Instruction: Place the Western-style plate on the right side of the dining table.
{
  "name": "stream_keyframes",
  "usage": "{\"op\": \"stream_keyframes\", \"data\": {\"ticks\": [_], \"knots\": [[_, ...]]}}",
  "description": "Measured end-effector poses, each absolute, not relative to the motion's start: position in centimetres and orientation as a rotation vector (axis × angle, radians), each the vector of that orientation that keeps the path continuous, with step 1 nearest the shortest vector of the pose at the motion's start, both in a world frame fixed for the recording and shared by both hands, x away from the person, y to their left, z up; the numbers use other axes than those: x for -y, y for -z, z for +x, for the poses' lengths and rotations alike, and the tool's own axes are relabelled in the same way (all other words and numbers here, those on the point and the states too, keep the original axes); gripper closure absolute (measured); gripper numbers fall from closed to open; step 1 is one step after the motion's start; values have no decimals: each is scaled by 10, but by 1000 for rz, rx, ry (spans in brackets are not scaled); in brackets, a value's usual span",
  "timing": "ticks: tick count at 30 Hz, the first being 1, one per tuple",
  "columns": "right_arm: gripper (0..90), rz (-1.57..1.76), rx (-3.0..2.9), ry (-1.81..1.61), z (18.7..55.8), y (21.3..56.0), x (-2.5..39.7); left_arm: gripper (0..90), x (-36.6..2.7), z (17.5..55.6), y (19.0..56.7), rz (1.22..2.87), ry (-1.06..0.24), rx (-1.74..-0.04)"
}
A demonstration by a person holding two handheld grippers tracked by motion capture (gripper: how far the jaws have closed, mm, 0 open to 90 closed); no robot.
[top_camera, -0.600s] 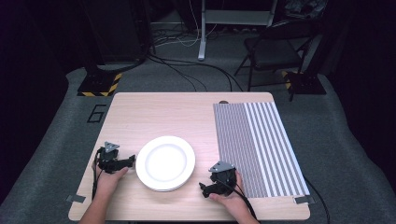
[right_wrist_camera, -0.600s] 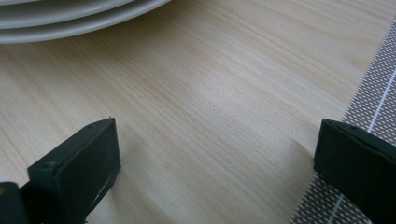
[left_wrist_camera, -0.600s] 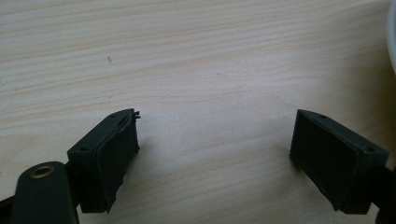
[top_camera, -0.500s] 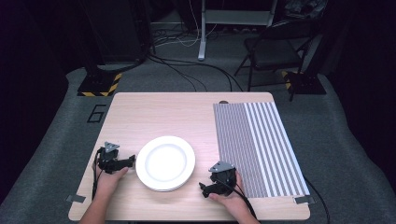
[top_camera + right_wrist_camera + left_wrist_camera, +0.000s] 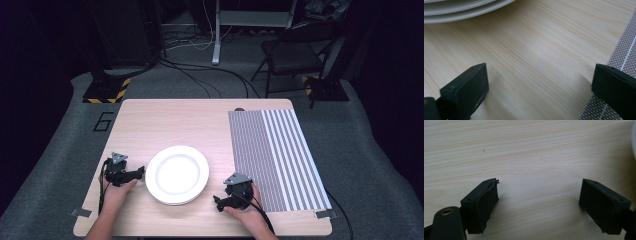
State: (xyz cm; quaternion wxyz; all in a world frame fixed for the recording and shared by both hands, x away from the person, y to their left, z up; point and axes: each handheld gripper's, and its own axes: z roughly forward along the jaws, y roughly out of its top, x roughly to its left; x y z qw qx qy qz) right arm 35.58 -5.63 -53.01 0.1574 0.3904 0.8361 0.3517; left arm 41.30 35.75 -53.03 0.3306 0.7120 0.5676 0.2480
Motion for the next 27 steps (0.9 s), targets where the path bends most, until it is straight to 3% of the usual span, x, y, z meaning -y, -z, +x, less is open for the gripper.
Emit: {"op": "stream_keyframes", "data": {"ticks": [9, 12, 13, 14, 17, 22, 27], "knots": [[22, 1117, -2385, -1007, 356, 530, 56, 159, -358, 412, 530, 1857, -645, -1494], [79, 1127, -2376, -1013, 356, 529, 57, 158, -359, 412, 529, 1856, -635, -1495], [181, 1140, -2343, -1013, 355, 527, 59, 158, -360, 412, 529, 1827, -622, -1505], [181, 1140, -2343, -1013, 355, 527, 59, 162, -360, 412, 529, 1827, -622, -1505], [214, 1205, -2328, -1021, 356, 525, 58, 311, -361, 408, 526, 1825, -613, -1510], [264, 1217, -2333, -1031, 356, 521, 58, 355, -363, 405, 521, 1820, -573, -1513], [374, 1261, -2294, -1062, 362, 510, 64, 379, -362, 401, 503, 1730, -518, -1503]]}}
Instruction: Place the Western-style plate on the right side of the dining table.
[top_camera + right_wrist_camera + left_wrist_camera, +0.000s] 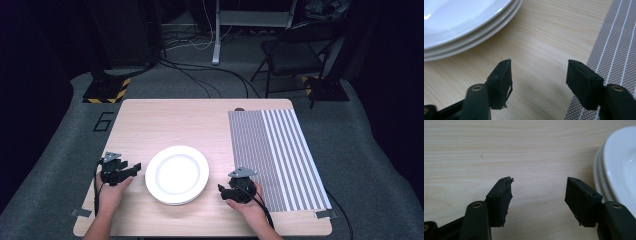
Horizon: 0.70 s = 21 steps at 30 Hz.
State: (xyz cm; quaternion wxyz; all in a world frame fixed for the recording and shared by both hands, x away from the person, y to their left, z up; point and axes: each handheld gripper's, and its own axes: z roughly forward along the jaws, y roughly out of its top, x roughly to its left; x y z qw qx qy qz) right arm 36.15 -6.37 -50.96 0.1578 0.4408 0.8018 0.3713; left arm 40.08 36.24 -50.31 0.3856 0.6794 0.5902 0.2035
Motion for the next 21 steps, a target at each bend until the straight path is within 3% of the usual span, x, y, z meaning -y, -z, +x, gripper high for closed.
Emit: {"op": "stream_keyframes", "data": {"ticks": [4, 12, 21], "knots": [[407, 1316, -2234, -1136, 366, 497, 67, 419, -358, 399, 488, 1690, -461, -1506], [407, 1296, -2188, -1181, 374, 486, 59, 454, -348, 400, 463, 1653, -471, -1530], [437, 1291, -2178, -1208, 381, 483, 51, 527, -336, 393, 465, 1624, -404, -1518]]}}
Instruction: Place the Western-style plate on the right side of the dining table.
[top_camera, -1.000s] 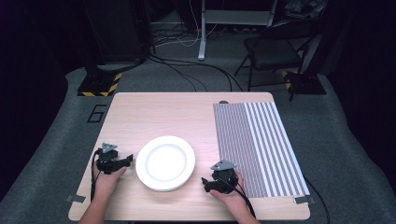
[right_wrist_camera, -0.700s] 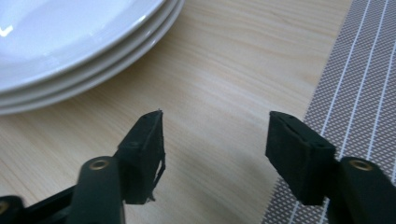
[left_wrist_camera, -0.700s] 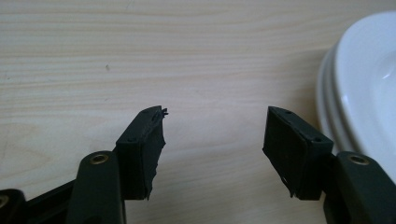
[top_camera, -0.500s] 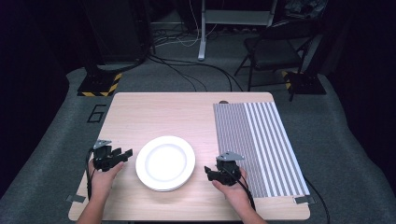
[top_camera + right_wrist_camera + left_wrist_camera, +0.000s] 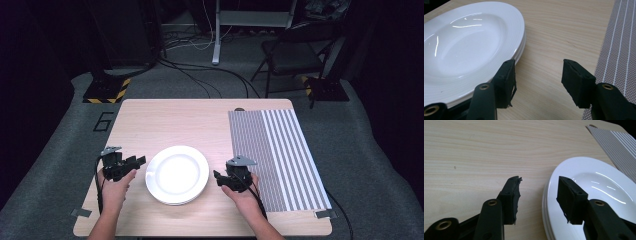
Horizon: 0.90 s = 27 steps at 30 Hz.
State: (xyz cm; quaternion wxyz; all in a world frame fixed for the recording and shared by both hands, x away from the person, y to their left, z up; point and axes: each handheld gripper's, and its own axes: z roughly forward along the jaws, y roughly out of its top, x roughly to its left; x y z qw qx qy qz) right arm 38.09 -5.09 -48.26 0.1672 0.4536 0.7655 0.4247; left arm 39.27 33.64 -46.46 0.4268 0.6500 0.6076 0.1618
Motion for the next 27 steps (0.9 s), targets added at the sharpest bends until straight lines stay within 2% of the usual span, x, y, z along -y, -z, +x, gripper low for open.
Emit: {"op": "stream_keyframes", "data": {"ticks": [4, 10, 15, 27], "knots": [[440, 1292, -2179, -1215, 382, 481, 49, 541, -335, 390, 469, 1629, -389, -1500], [426, 1290, -2165, -1239, 386, 479, 42, 609, -340, 381, 476, 1618, -360, -1509], [437, 1276, -2176, -1245, 389, 481, 33, 651, -342, 375, 481, 1579, -277, -1514], [470, 1225, -2226, -1266, 387, 483, 21, 676, -340, 370, 486, 1575, -190, -1503]]}}
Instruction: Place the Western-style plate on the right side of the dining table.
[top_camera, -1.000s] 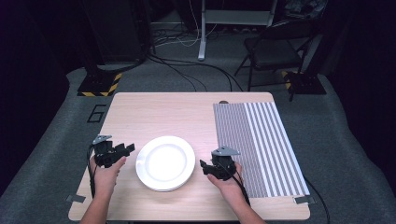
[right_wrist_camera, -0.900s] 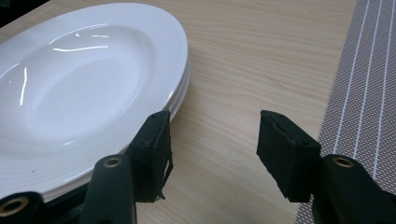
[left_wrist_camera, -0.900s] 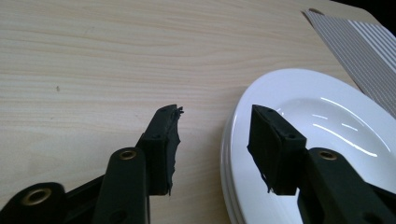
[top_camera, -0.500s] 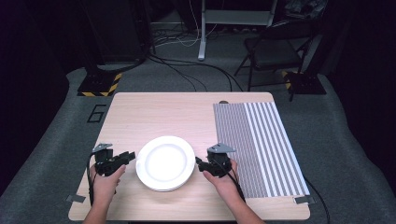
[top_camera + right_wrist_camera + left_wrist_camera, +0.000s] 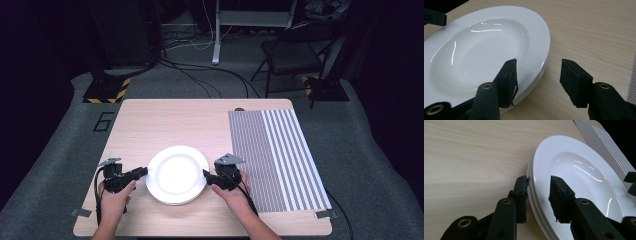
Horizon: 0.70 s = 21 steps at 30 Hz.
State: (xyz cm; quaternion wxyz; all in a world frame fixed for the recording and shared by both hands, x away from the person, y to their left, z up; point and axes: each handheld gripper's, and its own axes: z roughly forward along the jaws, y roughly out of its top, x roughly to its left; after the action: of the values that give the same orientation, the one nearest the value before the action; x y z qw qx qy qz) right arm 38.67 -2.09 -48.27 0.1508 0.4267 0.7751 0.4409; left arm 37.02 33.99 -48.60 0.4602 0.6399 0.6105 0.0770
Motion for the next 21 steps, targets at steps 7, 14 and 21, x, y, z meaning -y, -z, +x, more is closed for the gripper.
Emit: {"op": "stream_keyframes", "data": {"ticks": [7, 14, 21], "knots": [[516, 1281, -2239, -1301, 388, 486, 22, 717, -339, 369, 487, 1557, -141, -1506], [531, 1301, -2238, -1323, 390, 487, 25, 720, -335, 370, 488, 1537, -126, -1525], [521, 1379, -2251, -1378, 391, 489, 26, 734, -336, 371, 489, 1533, -116, -1535]]}}
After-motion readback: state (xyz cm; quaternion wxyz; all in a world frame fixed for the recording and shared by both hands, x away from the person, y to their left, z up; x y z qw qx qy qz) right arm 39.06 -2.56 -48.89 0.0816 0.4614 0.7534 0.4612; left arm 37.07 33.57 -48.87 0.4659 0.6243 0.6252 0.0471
